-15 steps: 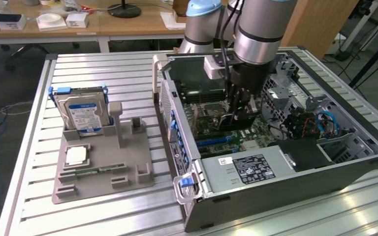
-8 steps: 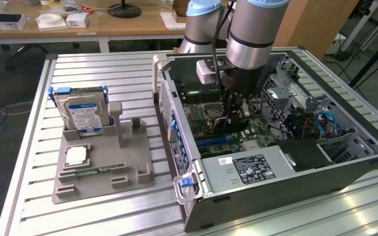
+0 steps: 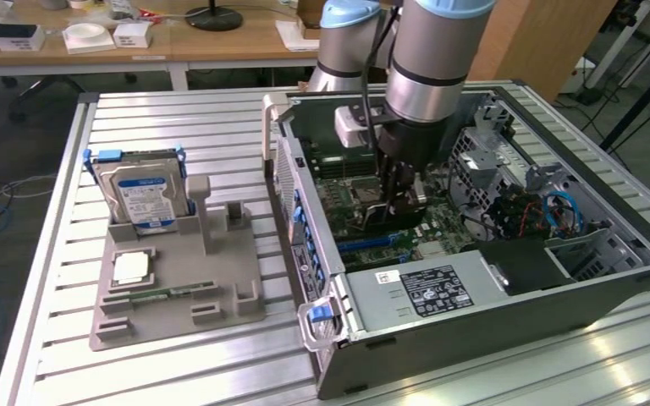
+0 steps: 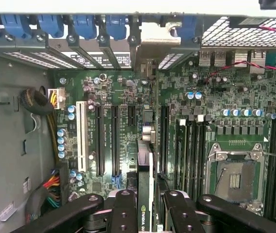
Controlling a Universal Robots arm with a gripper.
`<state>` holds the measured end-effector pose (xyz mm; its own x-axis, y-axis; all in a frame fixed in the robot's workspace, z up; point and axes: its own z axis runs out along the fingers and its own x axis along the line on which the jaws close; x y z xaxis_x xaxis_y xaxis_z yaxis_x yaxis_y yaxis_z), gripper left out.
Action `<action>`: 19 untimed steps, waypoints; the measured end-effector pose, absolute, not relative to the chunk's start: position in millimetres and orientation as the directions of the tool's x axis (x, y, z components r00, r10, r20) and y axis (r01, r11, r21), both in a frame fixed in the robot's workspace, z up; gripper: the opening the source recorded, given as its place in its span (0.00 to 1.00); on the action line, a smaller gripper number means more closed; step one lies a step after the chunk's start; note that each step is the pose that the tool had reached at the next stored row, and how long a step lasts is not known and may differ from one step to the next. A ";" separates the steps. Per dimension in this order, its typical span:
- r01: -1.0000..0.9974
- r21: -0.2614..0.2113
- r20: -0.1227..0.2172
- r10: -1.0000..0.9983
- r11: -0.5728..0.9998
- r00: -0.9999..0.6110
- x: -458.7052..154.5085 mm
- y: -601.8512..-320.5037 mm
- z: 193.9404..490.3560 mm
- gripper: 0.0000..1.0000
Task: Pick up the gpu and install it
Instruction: 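Insert the gpu into the slot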
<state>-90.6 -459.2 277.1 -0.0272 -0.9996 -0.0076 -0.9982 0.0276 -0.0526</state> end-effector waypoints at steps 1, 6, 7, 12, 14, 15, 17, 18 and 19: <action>-0.998 -0.053 -0.008 -1.000 0.028 -0.027 -91.0 -459.2 276.4 0.26; -0.998 -0.052 -0.007 -1.000 0.027 -0.027 -92.7 -459.2 274.7 0.26; -0.998 -0.053 -0.007 -1.000 0.027 -0.027 -92.8 -459.2 274.5 0.26; -0.998 -0.053 -0.007 -1.000 0.027 -0.027 -93.3 -459.2 270.4 0.26; -0.998 -0.053 -0.007 -1.000 0.027 -0.027 -93.4 -459.2 268.5 0.26; -0.998 -0.053 -0.007 -1.000 0.027 -0.027 -93.4 -459.2 267.7 0.26; -0.998 -0.053 -0.007 -1.000 0.027 -0.027 -93.4 -459.2 266.4 0.26; -0.998 -0.053 -0.007 -1.000 0.028 -0.027 -93.4 -459.2 265.9 0.26; -0.998 -0.053 -0.007 -1.000 0.027 -0.027 -93.4 -459.2 265.9 0.26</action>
